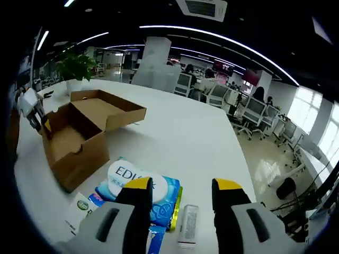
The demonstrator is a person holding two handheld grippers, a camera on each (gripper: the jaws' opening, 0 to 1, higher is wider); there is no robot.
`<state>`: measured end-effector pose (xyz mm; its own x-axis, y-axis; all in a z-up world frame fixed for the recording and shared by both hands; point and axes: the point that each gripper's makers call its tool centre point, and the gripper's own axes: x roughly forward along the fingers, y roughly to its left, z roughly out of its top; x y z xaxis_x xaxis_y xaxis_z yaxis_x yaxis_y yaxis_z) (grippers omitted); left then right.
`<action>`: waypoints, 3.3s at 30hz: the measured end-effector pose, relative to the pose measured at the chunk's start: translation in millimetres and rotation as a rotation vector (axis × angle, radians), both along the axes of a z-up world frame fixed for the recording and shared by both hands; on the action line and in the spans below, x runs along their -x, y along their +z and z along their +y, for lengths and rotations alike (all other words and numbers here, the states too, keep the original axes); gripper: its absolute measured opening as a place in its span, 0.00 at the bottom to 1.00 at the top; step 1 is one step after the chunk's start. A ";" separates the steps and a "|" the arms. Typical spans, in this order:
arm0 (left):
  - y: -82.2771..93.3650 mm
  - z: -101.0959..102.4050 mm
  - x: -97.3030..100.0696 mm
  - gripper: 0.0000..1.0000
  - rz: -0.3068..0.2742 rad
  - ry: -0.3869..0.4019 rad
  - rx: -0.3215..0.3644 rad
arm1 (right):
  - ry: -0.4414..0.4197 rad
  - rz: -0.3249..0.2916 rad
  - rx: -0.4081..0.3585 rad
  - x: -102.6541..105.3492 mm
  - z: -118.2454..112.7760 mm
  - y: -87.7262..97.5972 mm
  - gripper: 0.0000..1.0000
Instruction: Operate the shoe box by opening the lid, removing the specified soft item, and placing it in the target area until the item is outside and the box remains undamaged.
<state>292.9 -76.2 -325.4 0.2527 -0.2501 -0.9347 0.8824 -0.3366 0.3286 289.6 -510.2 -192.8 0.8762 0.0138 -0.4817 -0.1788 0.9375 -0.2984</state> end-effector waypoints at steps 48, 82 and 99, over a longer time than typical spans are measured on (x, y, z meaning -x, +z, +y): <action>1.1 -3.9 1.6 0.15 0.016 -0.009 0.031 | 0.133 0.184 -0.060 -156.4 135.4 33.3 0.67; -1.3 -0.3 9.1 0.15 0.019 -0.012 0.039 | -0.090 0.425 -0.231 -195.0 119.5 -53.7 0.60; -0.8 -0.9 7.9 0.15 0.018 -0.016 0.037 | -0.206 0.534 -0.184 -194.1 105.7 -80.8 0.42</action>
